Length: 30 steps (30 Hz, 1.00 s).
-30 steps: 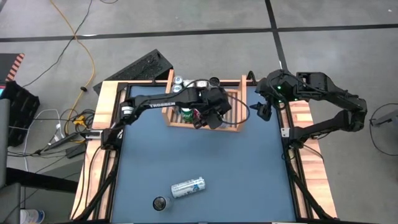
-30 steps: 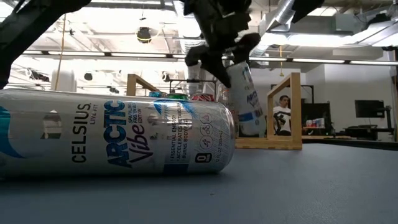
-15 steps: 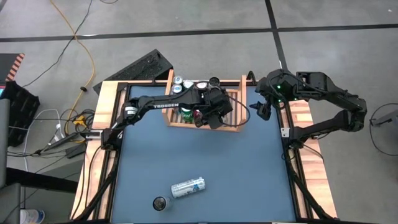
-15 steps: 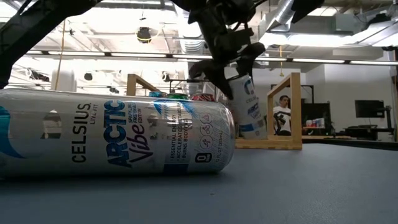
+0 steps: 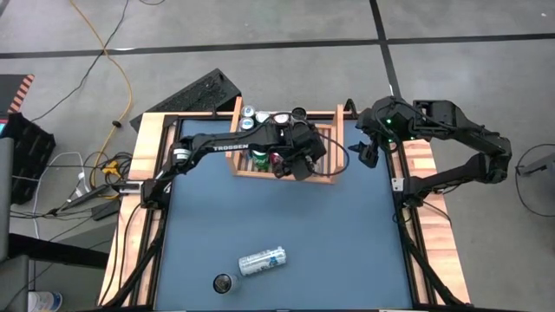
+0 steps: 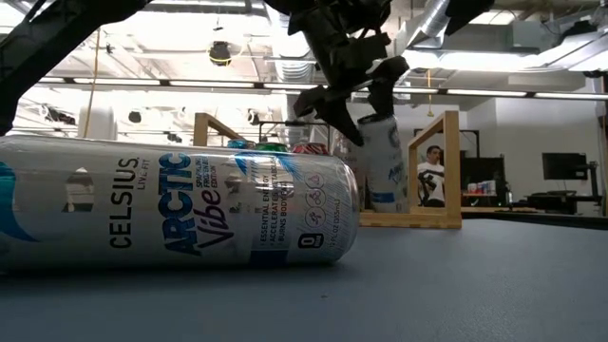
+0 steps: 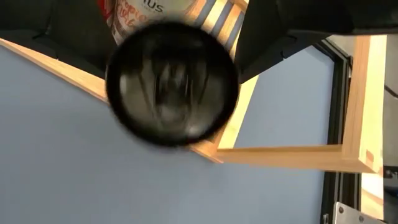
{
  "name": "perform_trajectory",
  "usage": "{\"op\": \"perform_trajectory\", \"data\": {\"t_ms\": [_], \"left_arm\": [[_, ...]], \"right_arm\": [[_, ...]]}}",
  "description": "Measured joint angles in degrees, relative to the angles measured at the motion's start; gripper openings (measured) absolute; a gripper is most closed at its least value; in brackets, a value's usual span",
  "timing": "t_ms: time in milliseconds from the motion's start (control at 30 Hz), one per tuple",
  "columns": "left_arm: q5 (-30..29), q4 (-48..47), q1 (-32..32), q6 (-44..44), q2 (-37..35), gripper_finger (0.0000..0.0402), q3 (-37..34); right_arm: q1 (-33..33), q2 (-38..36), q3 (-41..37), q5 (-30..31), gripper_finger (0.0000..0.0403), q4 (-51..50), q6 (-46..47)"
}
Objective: Place canned beverage on shelf
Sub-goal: Put the light blue soda can on the shelf
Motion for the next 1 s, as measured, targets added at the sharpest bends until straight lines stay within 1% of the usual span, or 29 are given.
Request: {"op": "perform_trajectory", "data": {"t_ms": [133,267,400,500,600,667,733,833,933,1000], "left_arm": [[0.0,0.5,-0.1,-0.3,0.0,0.0287,0.0],[-0.8,2.6,0.0,-2.5,0.0,0.0286,0.0],[-4.4,4.1,0.1,-4.5,0.0,0.0287,0.0],[-7.6,4.0,-0.4,-7.3,-0.4,0.0287,0.0],[-7.6,1.3,-1.2,-11.5,-2.0,0.0287,1.7],[-6.7,-0.5,-1.5,-16.1,-4.3,0.0287,3.1],[-5.1,-5.4,-1.6,-20.6,-6.7,0.0287,5.1],[-3.5,-14.1,-1.5,-24.8,-10.7,0.0288,6.9],[-3.7,-19.2,-1.5,-28.2,-15.9,0.0288,7.2],[-3.8,-20.8,-1.6,-31.1,-19.5,0.0288,7.3]], "right_arm": [[0.0,0.0,0.0,0.0,0.032,0.0,0.0],[0.0,0.0,0.0,0.0,0.032,0.0,0.0],[0.0,0.0,0.0,0.0,0.032,-0.2,0.0],[0.0,0.2,0.0,-0.1,0.032,-2.2,-1.3],[1.1,1.0,0.0,-1.3,0.032,-3.9,-5.4],[2.1,1.7,0.0,-2.8,0.032,-3.8,-7.9],[3.0,2.2,0.0,-4.0,0.032,-3.8,-10.0],[5.0,3.1,0.0,-4.7,0.032,-4.1,-12.5],[7.1,4.9,0.0,-4.9,0.032,-4.3,-15.9],[8.3,6.7,0.0,-5.0,0.032,-4.7,-18.9]]}}
